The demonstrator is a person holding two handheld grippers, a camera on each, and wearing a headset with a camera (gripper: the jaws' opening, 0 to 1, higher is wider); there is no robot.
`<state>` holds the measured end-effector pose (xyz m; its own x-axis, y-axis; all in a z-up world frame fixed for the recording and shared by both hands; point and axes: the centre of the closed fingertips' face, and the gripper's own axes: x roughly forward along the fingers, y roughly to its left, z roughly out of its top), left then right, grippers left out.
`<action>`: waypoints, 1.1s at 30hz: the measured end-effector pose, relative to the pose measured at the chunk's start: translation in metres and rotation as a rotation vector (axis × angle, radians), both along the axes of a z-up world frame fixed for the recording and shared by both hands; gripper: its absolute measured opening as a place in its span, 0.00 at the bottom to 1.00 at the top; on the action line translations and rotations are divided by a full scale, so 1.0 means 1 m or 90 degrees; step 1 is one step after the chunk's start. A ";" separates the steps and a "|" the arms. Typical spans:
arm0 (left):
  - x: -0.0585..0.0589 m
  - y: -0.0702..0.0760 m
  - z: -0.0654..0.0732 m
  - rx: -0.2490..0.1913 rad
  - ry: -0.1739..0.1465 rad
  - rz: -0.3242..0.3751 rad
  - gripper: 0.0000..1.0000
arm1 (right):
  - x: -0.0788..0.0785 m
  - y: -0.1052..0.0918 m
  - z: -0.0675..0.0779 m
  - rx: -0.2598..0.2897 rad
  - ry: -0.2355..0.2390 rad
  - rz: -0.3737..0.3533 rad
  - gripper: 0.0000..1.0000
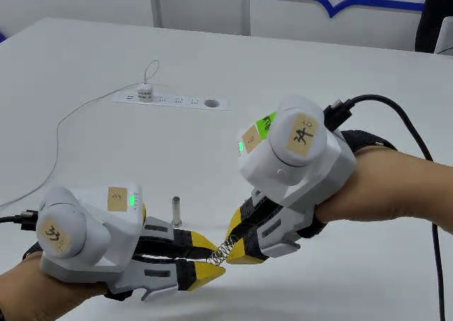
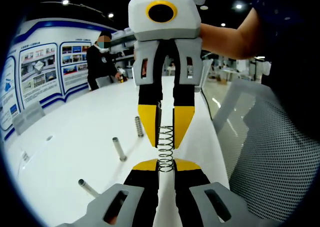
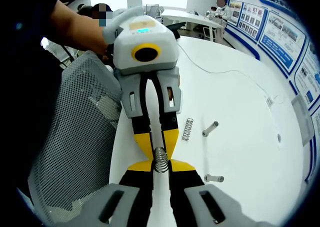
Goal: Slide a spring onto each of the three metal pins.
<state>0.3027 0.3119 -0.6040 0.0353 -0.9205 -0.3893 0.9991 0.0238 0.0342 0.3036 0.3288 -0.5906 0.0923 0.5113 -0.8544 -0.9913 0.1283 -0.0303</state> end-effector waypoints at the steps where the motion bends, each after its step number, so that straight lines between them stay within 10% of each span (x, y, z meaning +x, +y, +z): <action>1: 0.000 0.000 0.000 0.000 -0.001 0.000 0.10 | 0.000 0.001 0.000 0.000 -0.002 0.002 0.12; 33: 0.017 0.022 0.002 -0.019 0.017 0.074 0.30 | 0.014 -0.020 0.004 -0.034 -0.006 -0.026 0.12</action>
<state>0.3196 0.3335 -0.6025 0.1329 -0.9221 -0.3634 0.9900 0.1406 0.0052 0.3176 0.3089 -0.5871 0.1202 0.4607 -0.8794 -0.9848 0.1671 -0.0471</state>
